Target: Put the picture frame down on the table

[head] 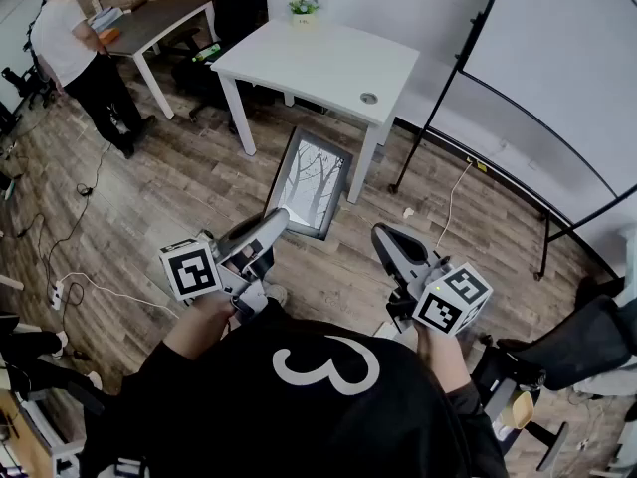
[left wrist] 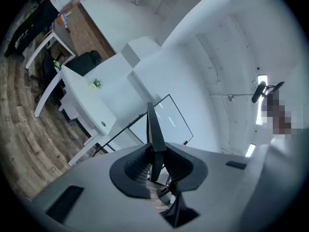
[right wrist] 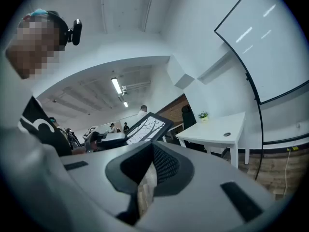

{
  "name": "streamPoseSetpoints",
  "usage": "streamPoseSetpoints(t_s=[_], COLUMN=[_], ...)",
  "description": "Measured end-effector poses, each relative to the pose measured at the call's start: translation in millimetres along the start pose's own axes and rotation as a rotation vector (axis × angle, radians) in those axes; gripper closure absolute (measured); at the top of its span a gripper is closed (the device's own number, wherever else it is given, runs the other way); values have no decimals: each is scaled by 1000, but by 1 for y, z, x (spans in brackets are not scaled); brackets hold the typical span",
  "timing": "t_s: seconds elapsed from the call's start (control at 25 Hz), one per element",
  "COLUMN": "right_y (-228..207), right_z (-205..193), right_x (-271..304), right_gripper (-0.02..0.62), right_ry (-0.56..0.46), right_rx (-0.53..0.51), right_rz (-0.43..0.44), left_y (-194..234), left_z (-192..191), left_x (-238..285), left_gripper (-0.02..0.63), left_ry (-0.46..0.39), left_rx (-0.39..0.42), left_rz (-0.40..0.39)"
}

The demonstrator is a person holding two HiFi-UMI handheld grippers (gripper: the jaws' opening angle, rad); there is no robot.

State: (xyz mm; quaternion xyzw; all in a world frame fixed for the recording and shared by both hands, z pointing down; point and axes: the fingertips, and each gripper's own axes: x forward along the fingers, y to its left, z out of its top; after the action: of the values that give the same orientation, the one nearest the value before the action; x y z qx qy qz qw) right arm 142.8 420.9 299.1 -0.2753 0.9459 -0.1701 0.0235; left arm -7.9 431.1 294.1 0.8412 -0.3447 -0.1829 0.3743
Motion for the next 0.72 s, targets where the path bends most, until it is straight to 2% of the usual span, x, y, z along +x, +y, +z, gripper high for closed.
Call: streamPoseSetpoints(t_s=[0.32, 0.52, 0.72], right_y=[-3, 8, -10], right_z=[-9, -29, -48], right_x=[11, 30, 46], right_gripper=[572, 572, 572], right_ry=[32, 95, 136], right_rx=[11, 60, 99], right_rz=[39, 85, 59], left_y=[7, 25, 56], left_z=[-7, -14, -15], left_x=[-2, -18, -17], left_gripper=[525, 525, 525], left_ry=[-6, -22, -20], left_rx=[-28, -97, -145], left_rz=[29, 64, 85])
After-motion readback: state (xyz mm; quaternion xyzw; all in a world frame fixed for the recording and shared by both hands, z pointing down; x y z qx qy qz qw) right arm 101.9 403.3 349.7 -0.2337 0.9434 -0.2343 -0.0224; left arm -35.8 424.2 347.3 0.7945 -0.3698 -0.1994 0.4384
